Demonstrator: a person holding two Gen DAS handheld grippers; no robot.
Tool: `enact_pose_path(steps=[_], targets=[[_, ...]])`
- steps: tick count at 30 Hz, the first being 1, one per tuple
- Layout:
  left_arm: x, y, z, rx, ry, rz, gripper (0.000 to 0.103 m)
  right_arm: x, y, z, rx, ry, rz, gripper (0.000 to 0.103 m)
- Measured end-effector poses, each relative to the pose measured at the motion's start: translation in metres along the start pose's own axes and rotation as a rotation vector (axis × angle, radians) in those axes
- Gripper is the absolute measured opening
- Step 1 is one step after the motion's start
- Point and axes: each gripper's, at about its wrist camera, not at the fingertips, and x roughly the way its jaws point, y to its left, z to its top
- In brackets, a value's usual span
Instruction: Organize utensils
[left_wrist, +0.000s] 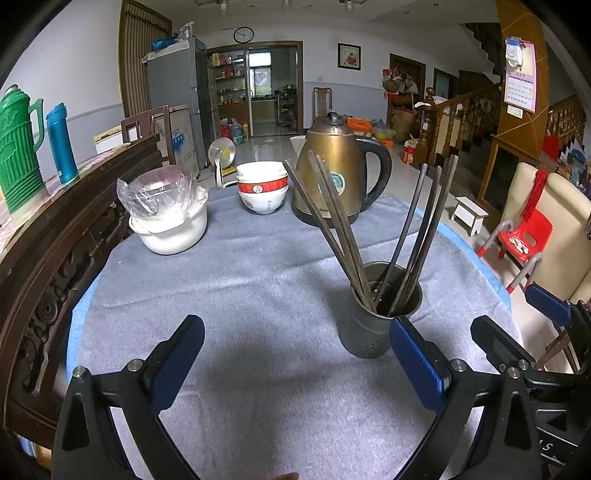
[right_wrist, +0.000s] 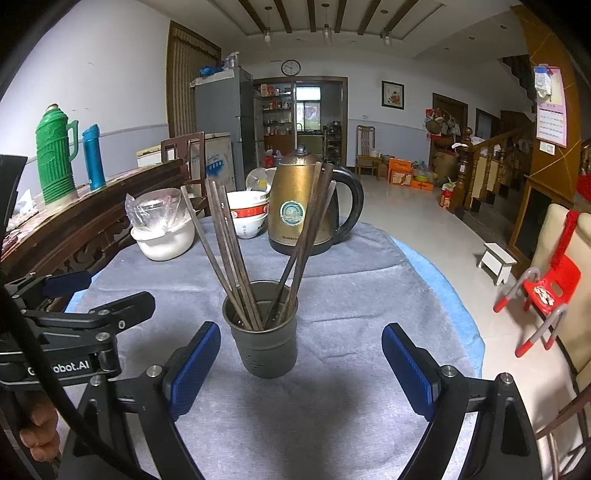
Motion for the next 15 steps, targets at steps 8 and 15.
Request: enact_pose_path(steps=[8,15], targets=[[0.0014,-0.0034,-0.0004,0.01,-0.001,0.011,0.1,0.0024,-0.0062,0.0018,0.021,-0.005,-0.024,0.091],[0.0025,-0.004,0.0008,0.01,0.0,0.006,0.1,0.0044,-0.0081,0.0029,0.026,-0.001,-0.025,0.091]])
